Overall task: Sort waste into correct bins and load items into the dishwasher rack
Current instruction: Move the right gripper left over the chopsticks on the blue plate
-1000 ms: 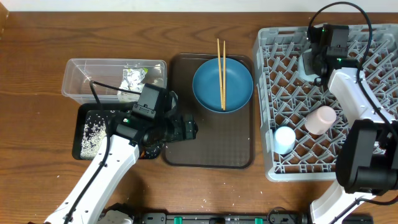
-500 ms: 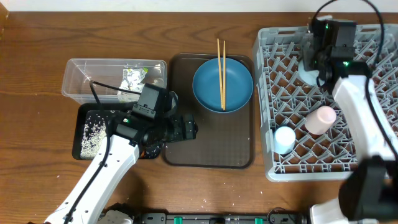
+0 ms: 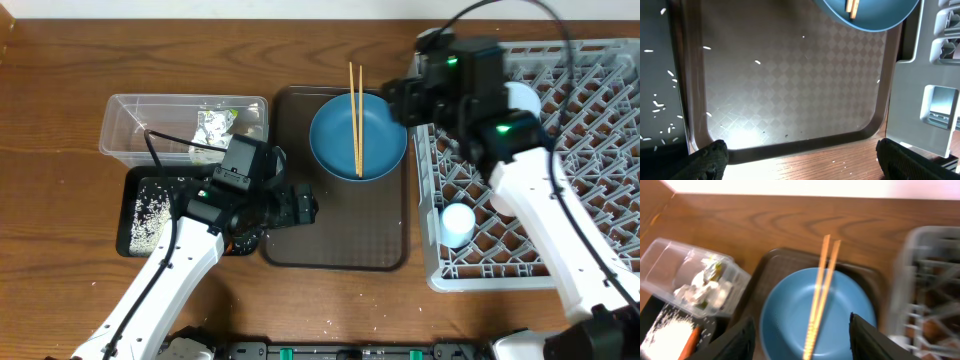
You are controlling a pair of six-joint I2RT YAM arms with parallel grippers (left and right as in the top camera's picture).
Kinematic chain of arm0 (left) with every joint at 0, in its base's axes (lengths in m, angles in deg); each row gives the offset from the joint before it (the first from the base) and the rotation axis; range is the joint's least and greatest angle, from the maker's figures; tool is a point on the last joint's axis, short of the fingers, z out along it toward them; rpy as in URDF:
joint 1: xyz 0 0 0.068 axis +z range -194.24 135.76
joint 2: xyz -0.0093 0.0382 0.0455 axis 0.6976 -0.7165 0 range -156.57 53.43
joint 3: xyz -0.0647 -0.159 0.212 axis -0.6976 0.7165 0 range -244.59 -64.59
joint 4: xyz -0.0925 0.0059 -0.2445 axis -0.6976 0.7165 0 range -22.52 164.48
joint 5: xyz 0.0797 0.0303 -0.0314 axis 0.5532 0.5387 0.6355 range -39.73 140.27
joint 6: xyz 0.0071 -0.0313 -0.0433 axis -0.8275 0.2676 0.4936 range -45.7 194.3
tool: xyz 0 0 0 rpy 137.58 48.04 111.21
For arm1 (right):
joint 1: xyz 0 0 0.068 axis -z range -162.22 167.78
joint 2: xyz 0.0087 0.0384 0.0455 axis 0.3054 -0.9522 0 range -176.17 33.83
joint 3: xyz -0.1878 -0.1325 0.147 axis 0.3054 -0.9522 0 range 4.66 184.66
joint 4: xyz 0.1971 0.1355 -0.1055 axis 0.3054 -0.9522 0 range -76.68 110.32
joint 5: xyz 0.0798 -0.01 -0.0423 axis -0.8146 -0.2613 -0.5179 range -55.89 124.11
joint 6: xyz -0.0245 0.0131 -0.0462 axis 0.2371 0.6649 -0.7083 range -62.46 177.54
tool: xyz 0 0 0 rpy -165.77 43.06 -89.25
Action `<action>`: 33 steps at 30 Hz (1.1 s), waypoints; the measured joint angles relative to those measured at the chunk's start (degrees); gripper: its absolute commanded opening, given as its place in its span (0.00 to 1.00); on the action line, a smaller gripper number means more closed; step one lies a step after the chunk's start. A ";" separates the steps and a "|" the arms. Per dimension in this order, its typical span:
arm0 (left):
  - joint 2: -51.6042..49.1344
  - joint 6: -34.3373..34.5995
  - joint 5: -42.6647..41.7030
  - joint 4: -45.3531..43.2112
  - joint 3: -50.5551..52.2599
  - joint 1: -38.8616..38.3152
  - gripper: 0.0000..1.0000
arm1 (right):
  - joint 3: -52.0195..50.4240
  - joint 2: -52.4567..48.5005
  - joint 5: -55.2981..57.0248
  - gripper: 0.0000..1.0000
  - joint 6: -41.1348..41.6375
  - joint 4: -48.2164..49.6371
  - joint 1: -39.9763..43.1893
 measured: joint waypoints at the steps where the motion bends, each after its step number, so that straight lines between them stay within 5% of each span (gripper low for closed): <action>1: 0.00 0.00 0.00 0.00 0.00 0.02 0.97 | 0.02 -0.68 0.35 0.58 0.46 0.37 -1.18; 9: 0.00 0.00 0.00 0.00 0.00 0.00 0.97 | 0.00 -9.84 6.43 0.47 3.02 4.22 -5.88; 23: 0.00 0.00 0.00 0.00 0.00 0.00 0.97 | -0.02 -27.30 12.81 0.47 4.52 13.40 -7.23; 33: 0.00 0.00 0.02 0.00 0.00 0.02 0.97 | -0.04 -29.00 16.15 0.46 4.61 14.62 -7.23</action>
